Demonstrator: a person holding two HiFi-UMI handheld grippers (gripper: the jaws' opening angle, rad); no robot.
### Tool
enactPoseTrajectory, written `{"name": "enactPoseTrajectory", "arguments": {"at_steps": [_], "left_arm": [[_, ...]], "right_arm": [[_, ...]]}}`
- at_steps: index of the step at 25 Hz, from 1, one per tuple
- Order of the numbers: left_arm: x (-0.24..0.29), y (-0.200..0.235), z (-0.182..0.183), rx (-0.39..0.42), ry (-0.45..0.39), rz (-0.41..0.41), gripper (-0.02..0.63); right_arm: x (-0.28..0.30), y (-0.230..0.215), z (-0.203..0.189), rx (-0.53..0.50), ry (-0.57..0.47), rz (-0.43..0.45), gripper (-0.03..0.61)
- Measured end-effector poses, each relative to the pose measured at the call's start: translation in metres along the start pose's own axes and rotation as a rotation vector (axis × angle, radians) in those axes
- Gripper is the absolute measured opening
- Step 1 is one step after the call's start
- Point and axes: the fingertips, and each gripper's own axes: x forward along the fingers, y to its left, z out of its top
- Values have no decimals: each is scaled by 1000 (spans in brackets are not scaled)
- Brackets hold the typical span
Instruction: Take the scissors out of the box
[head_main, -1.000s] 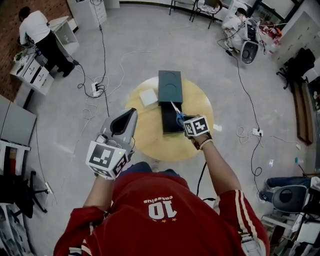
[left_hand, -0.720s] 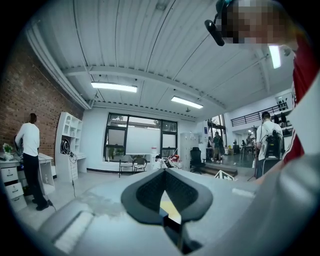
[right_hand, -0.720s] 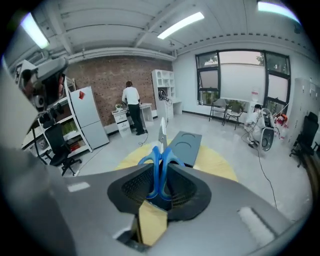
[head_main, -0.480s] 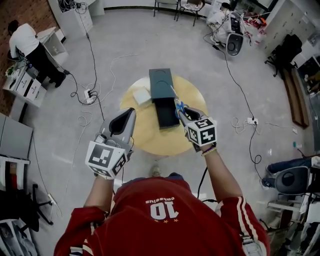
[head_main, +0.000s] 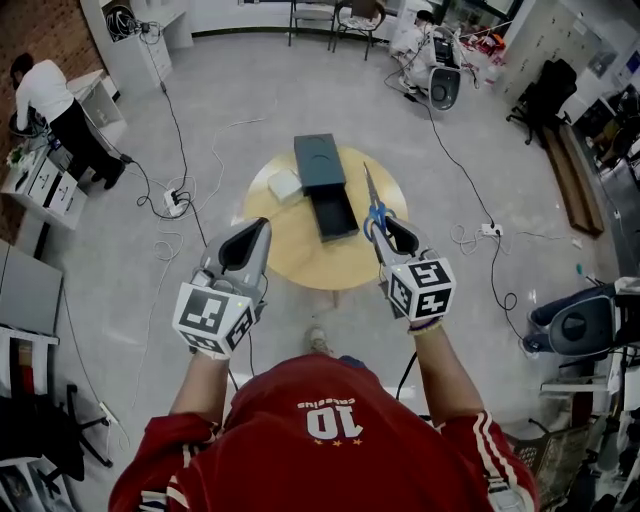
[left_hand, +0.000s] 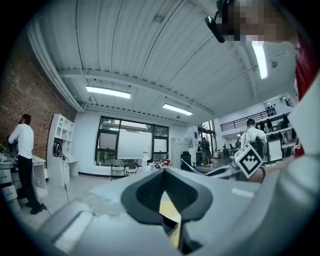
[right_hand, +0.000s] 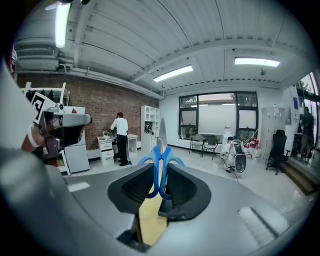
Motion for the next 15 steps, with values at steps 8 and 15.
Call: {"name": "enactPoseTrajectory", "arguments": {"at_steps": [8,15], "left_arm": [[-51,-13,15,33,-29,25,3],[-89,-36,21,55,-63,26,3]], "right_arm": [[-94,42,37,16,-190,-115,89],[-156,81,42,3,-306,-200,89]]}}
